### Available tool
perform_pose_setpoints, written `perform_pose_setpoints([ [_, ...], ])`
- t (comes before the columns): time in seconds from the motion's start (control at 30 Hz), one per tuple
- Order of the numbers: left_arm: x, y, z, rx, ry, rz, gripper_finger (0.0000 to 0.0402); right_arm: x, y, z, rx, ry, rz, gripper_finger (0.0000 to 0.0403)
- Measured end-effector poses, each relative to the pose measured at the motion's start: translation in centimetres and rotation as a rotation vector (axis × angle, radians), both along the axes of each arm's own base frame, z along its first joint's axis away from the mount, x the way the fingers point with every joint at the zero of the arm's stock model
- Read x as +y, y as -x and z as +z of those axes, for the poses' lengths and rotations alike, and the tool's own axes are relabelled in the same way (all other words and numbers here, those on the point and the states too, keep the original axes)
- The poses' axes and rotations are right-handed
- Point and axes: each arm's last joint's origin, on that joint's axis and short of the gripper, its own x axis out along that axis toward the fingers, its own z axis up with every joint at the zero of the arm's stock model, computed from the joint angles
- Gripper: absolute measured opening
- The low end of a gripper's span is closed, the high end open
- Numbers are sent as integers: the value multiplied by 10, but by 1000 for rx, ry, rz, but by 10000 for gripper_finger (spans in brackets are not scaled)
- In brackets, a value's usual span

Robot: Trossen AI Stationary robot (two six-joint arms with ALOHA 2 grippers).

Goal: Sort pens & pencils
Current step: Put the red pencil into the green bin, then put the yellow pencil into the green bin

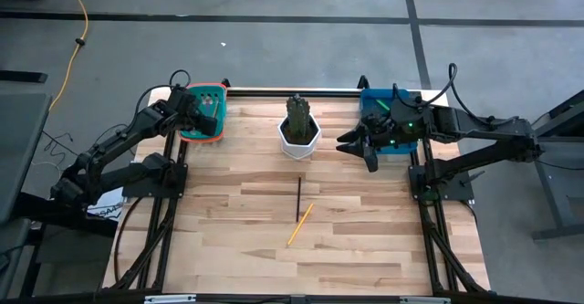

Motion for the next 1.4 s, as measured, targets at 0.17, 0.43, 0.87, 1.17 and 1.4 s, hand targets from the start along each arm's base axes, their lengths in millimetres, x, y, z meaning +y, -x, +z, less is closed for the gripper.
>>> perform_pose_setpoints([
  [0.17, 0, 0, 0, -4, -2, 4, 111, 0, 0, 0, 1, 3, 3, 136],
  [0.43, 1, -9, 18, -181, -145, -148, 105, 0, 0, 0, 2, -2, 4, 136],
  [0.87, -63, -21, 91, -542, -392, -520, 80, 0, 0, 0, 2, -3, 11, 136],
  [1.17, -104, -32, 97, -653, -343, -646, 61, 0, 0, 0, 1, 2, 14, 136],
  [1.4, -130, -59, 90, -593, -343, -691, 47, 4, 0, 0, 1, 3, 29, 136],
])
